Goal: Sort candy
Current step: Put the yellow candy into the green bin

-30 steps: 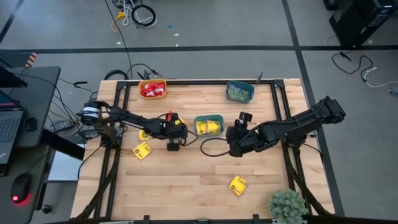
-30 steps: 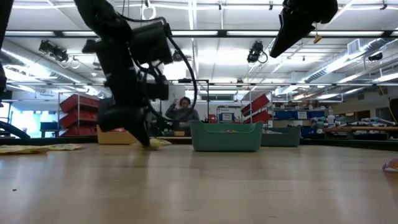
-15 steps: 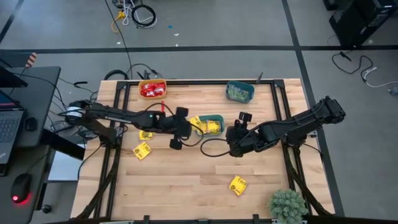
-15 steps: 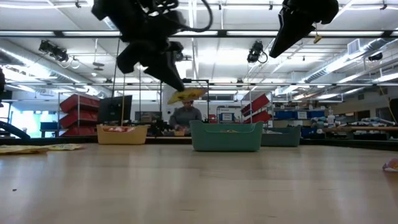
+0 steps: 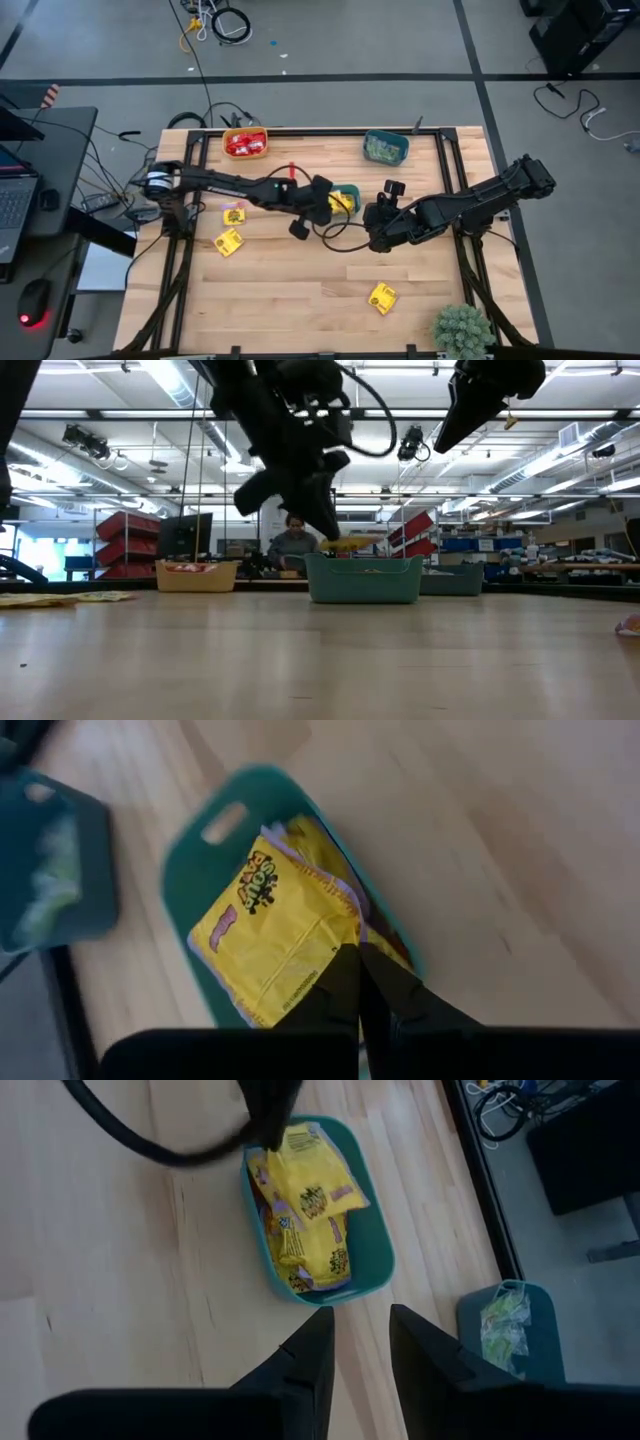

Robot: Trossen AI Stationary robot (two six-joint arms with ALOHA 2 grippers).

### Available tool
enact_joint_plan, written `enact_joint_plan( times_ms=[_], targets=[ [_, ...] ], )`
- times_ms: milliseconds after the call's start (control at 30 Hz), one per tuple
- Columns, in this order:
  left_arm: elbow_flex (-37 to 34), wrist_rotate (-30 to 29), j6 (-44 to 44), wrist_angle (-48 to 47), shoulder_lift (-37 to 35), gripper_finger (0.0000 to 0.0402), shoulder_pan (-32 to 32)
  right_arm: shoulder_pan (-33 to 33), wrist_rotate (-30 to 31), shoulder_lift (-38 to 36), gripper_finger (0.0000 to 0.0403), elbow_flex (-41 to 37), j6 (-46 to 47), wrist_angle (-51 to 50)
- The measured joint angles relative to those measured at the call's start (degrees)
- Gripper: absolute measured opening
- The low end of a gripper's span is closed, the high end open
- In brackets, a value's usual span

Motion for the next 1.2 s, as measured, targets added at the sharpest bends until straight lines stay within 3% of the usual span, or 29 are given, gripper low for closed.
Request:
enact_joint_plan(
  times_ms=[333, 767, 933, 1100, 1200],
  targets=[
    [0.4, -3.8, -1.2, -5.9, 2.0, 0.0006, 0.6, 0.0, -0.2, 0.0, 0.0087, 0.0, -1.1, -0.2],
    [0.4, -10.0, -6.7, -5.7, 2.0, 0.0085, -1.0, 0.0, -0.2, 0.0, 0.0087, 0.0, -0.9, 0.1],
    [0.4, -13.7, -7.2, -5.8, 1.1, 0.0097, -2.2, 0.0, -0.6, 0.0, 0.0087, 0.0, -1.1, 0.1],
    [0.4, -13.7, -11.7, -6.4, -1.8, 0.0097, -3.6, 0.0, -0.6, 0.0, 0.0087, 0.0, -1.5, 0.0],
    [0.3, -10.2, -15.3, -7.4, -4.1, 0.0096, -3.8, 0.0, -0.6, 0.0, 0.0085, 0.0, -1.5, -0.8]
  ],
)
